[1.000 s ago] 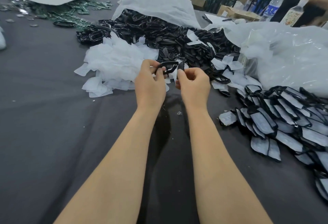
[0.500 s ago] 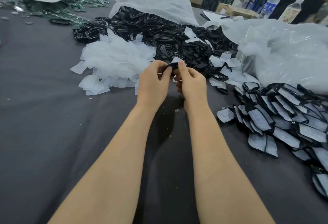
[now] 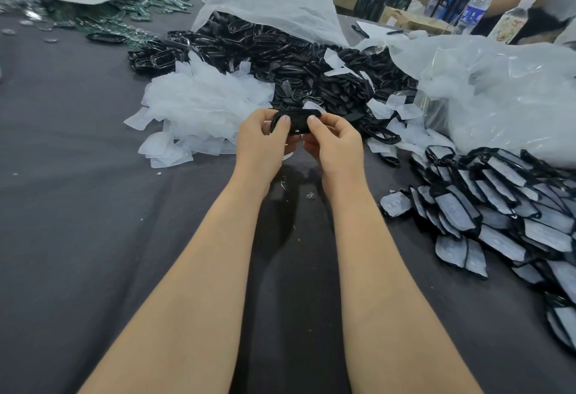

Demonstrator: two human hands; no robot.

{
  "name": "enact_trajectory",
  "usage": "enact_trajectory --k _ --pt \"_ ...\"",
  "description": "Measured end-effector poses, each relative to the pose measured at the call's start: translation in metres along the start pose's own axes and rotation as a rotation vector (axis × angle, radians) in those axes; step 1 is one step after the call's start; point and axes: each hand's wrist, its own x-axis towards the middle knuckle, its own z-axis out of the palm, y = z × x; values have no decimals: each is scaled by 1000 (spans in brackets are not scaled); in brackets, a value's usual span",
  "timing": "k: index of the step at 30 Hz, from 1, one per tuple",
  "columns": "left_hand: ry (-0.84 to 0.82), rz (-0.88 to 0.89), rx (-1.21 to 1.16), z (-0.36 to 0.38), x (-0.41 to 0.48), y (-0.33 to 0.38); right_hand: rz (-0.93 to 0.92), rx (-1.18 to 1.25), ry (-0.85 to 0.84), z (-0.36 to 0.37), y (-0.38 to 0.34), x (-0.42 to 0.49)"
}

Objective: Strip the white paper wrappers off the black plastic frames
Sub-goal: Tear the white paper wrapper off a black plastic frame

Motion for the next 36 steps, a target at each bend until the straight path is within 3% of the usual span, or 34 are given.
enact_trajectory --k 7,13,17,19,23,27,32,36 --pt "24 0 25 -2 0 3 -15 -15 -3 1 -1 -1" --pt "-108 -267 -386 -7 1 11 135 314 -156 -2 -6 -3" --pt "-166 -287 -449 -7 -1 13 57 204 -73 -3 -6 -2" --pt "-131 -235 -362 -5 -2 12 -30 64 -13 -2 -5 -1" --pt "9 15 50 -2 -3 7 -111 -171 52 0 -1 -1" --pt "36 149 242 -2 -4 4 -137 -234 68 1 2 -1" --pt "14 98 228 -3 -1 2 -111 -198 47 1 3 0" --pt "-6 15 108 -3 -1 4 -19 -26 43 1 1 1"
